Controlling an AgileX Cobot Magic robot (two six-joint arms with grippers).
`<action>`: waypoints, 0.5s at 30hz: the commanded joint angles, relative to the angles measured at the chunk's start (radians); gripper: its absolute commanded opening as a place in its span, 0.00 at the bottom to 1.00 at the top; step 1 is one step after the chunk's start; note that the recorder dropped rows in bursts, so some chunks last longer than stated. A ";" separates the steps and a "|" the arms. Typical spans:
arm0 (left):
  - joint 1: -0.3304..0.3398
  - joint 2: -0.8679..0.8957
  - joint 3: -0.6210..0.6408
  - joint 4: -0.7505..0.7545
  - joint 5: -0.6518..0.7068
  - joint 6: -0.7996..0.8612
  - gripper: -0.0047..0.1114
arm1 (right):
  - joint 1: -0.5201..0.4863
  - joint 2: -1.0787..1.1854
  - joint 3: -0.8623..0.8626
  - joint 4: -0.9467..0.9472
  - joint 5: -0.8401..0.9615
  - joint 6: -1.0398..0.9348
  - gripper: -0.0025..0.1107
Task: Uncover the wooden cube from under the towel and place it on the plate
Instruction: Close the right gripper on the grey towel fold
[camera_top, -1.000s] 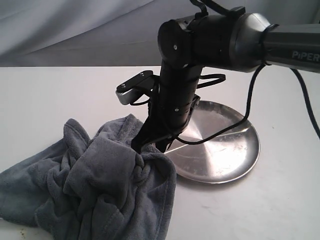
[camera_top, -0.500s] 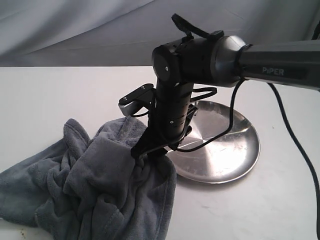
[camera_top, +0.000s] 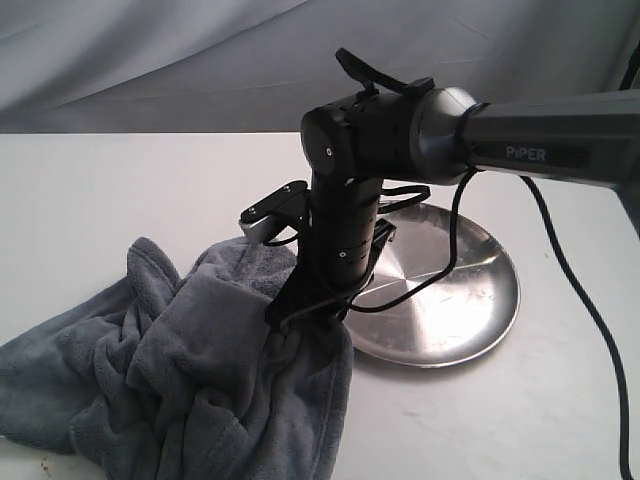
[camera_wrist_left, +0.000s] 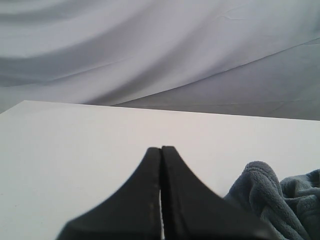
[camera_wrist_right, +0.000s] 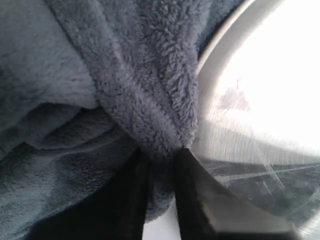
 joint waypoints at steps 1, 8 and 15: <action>0.001 -0.003 0.004 0.001 -0.003 -0.003 0.04 | -0.005 -0.002 0.000 -0.010 0.000 0.000 0.06; 0.001 -0.003 0.004 0.001 -0.003 -0.003 0.04 | -0.005 -0.002 -0.006 -0.010 0.014 -0.003 0.02; 0.001 -0.003 0.004 0.001 -0.003 -0.003 0.04 | -0.005 -0.050 -0.006 -0.010 0.010 -0.007 0.02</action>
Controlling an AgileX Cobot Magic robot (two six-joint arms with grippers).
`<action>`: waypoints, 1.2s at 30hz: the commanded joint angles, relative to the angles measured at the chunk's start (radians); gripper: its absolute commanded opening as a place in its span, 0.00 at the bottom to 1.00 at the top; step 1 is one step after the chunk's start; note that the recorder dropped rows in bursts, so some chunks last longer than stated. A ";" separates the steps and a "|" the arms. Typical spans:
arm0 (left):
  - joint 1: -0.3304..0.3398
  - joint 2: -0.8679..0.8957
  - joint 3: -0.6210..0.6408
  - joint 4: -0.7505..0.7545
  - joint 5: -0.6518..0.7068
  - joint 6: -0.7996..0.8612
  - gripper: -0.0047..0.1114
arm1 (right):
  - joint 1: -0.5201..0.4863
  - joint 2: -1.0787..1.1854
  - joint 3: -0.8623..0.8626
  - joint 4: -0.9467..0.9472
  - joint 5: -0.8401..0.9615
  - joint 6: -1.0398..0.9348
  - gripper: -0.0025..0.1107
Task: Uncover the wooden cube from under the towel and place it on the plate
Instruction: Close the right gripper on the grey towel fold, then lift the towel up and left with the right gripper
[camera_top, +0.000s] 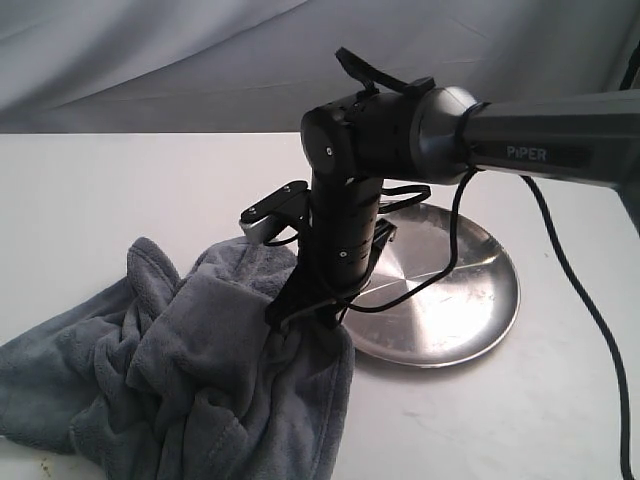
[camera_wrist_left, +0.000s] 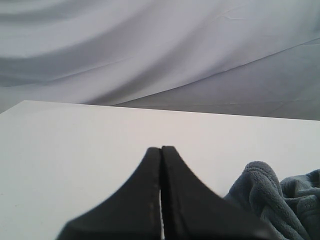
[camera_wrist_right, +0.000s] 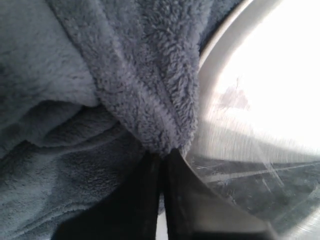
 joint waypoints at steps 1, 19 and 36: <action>0.001 -0.003 0.004 0.001 -0.003 -0.003 0.04 | -0.005 -0.061 -0.006 -0.010 -0.002 -0.007 0.02; 0.001 -0.003 0.004 0.001 -0.003 -0.003 0.04 | -0.005 -0.252 -0.006 0.111 -0.045 -0.047 0.02; 0.001 -0.003 0.004 0.001 -0.003 -0.003 0.04 | -0.005 -0.315 -0.006 0.554 -0.083 -0.251 0.02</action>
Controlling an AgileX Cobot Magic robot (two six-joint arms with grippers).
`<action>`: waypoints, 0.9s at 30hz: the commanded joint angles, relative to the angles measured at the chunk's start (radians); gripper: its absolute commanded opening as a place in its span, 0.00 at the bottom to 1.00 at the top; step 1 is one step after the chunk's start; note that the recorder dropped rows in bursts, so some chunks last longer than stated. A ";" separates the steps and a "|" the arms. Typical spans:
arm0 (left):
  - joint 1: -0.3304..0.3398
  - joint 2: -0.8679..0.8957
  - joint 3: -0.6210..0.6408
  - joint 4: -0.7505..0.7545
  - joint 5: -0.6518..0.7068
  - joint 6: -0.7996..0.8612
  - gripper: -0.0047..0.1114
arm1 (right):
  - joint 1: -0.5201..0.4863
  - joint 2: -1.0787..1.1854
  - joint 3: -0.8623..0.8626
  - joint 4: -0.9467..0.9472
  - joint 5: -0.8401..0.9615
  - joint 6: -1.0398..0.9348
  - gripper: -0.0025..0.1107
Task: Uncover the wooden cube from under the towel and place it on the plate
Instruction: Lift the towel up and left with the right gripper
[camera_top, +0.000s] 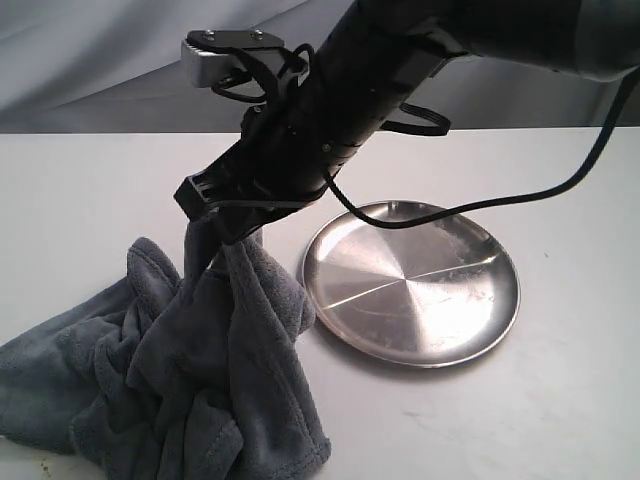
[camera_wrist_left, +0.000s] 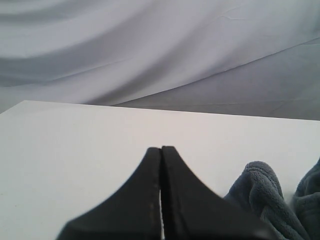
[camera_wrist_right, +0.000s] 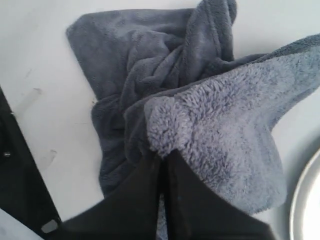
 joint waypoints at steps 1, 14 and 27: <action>0.001 -0.003 0.004 0.001 -0.003 -0.003 0.04 | -0.005 -0.016 -0.006 0.132 -0.013 -0.086 0.02; 0.001 -0.003 0.004 0.001 -0.003 -0.003 0.04 | -0.005 -0.016 -0.006 0.307 -0.103 -0.130 0.02; 0.001 -0.003 0.004 0.001 -0.003 -0.003 0.04 | -0.005 -0.014 -0.111 0.523 -0.106 -0.178 0.02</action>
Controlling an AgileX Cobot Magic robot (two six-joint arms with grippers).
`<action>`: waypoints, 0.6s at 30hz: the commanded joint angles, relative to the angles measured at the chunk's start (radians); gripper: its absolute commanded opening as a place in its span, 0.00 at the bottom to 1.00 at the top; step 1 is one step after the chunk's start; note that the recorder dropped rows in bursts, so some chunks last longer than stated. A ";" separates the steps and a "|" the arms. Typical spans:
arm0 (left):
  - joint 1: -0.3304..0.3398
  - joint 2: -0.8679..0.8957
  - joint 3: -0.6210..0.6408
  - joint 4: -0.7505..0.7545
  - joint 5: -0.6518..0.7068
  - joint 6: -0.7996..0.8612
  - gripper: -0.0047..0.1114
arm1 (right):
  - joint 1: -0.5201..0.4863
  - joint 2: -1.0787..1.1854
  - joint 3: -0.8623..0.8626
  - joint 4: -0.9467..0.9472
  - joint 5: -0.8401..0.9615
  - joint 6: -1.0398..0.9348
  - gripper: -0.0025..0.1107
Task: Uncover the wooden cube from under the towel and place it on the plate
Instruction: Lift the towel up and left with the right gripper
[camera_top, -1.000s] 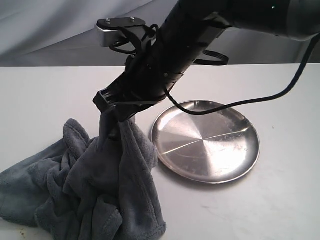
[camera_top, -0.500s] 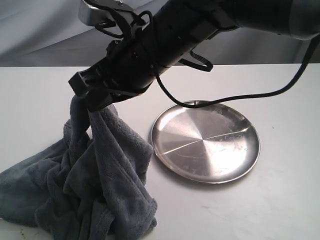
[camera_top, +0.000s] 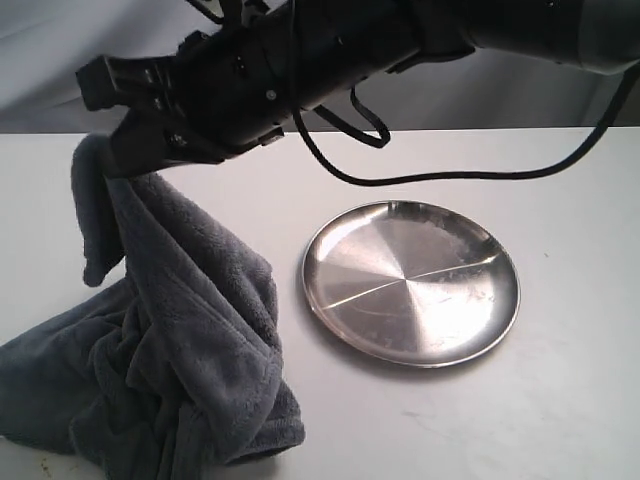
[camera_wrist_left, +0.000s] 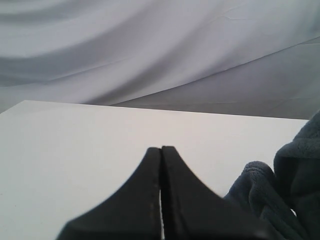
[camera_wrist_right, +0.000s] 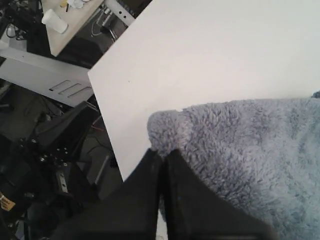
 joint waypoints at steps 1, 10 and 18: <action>0.001 -0.003 0.004 0.001 -0.003 -0.003 0.04 | -0.005 -0.010 -0.112 0.046 0.005 -0.019 0.02; 0.001 -0.003 0.004 0.001 -0.003 -0.003 0.04 | -0.008 0.085 -0.160 0.221 -0.190 0.029 0.02; 0.001 -0.003 0.004 0.001 -0.003 -0.003 0.04 | -0.057 0.153 -0.160 0.586 -0.125 -0.064 0.02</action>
